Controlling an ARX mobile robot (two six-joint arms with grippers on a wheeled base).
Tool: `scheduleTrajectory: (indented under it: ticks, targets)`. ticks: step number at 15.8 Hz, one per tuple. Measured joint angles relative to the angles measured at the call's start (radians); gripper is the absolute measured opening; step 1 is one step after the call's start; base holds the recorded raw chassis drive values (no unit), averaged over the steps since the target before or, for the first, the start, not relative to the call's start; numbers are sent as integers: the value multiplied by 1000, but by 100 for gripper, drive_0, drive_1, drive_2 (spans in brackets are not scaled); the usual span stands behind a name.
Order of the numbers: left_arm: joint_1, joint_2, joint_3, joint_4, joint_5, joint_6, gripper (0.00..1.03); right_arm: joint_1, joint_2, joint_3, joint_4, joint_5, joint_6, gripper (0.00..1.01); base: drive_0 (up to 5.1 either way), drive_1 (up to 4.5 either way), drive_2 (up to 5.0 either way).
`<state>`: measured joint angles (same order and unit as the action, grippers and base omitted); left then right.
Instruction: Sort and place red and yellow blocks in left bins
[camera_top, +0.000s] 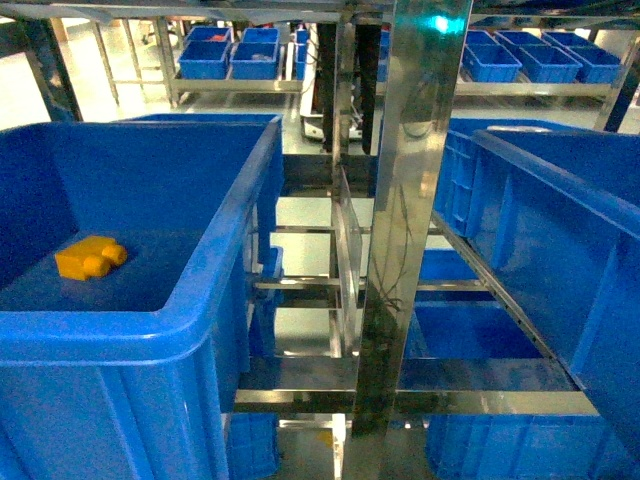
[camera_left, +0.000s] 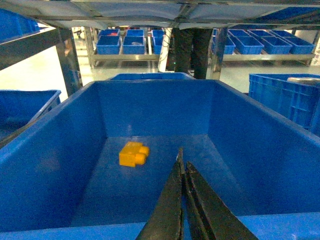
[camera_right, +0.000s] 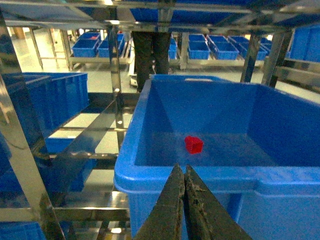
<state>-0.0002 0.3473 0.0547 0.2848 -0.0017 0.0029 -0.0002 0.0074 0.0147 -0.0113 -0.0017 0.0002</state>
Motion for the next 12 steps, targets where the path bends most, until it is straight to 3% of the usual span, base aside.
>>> scheduleTrajectory:
  ticks: [7, 8, 10, 11, 12]
  targets:
    - [0, -123, -40, -60, 1, 0, 2, 0, -2, 0, 6, 2, 0, 2, 0, 0, 0]
    - [0, -135, -40, -69, 1, -2, 7, 0, -2, 0, 6, 2, 0, 5, 0, 0, 0]
    - [0, -138, -40, -68, 1, -2, 30, 0, -2, 0, 6, 2, 0, 28, 0, 0, 0]
    - [0, -138, -40, -68, 1, -2, 54, 0, -2, 0, 6, 2, 0, 52, 0, 0, 0]
    - [0, -138, -40, -68, 1, -2, 90, 0, -2, 0, 6, 2, 0, 88, 0, 0, 0]
